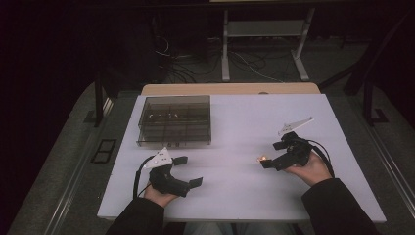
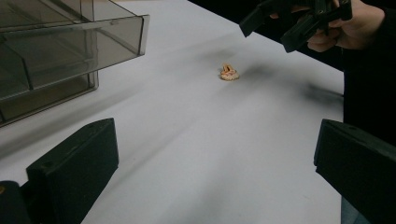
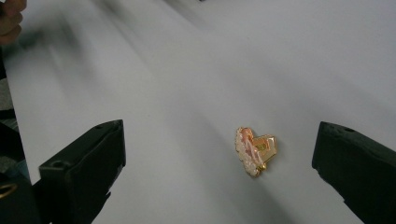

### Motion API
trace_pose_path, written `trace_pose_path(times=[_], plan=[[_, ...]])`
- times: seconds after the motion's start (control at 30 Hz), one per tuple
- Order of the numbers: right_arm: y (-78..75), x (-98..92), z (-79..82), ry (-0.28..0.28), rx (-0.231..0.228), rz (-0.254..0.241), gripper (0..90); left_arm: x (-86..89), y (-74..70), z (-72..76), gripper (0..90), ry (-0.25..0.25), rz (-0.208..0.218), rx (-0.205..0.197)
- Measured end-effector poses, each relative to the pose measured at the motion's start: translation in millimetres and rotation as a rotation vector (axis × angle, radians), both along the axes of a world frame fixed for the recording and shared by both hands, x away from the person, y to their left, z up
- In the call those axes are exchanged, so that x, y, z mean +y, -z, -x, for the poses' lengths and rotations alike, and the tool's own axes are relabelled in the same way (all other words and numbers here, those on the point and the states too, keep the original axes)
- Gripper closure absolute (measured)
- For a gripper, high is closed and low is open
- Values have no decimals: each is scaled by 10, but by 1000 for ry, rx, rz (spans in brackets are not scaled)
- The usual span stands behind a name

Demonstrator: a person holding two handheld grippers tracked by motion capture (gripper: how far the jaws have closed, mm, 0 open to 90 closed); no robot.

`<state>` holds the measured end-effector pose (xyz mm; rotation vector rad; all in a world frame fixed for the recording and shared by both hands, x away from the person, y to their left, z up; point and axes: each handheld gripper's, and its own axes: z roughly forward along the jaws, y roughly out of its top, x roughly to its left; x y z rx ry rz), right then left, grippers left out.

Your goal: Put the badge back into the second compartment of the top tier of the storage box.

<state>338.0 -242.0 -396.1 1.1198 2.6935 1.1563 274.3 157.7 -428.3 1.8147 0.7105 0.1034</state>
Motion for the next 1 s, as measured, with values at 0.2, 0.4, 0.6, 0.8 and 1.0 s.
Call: trace_pose_path(times=[0.2,0.4,0.6,0.8,1.0], plan=[[67,32,-54,1,16,11,20,-6,2,-1,0,3,0,-1],[129,62,-109,-7,30,25,20,-6,2,-1,0,5,0,0],[186,66,-162,-10,38,29,20,-7,2,-3,0,7,-2,-1],[228,64,-202,-14,46,35,21,-10,3,-3,0,9,-3,1],[278,25,-247,-30,56,6,163,-5,2,-3,0,8,0,1]])
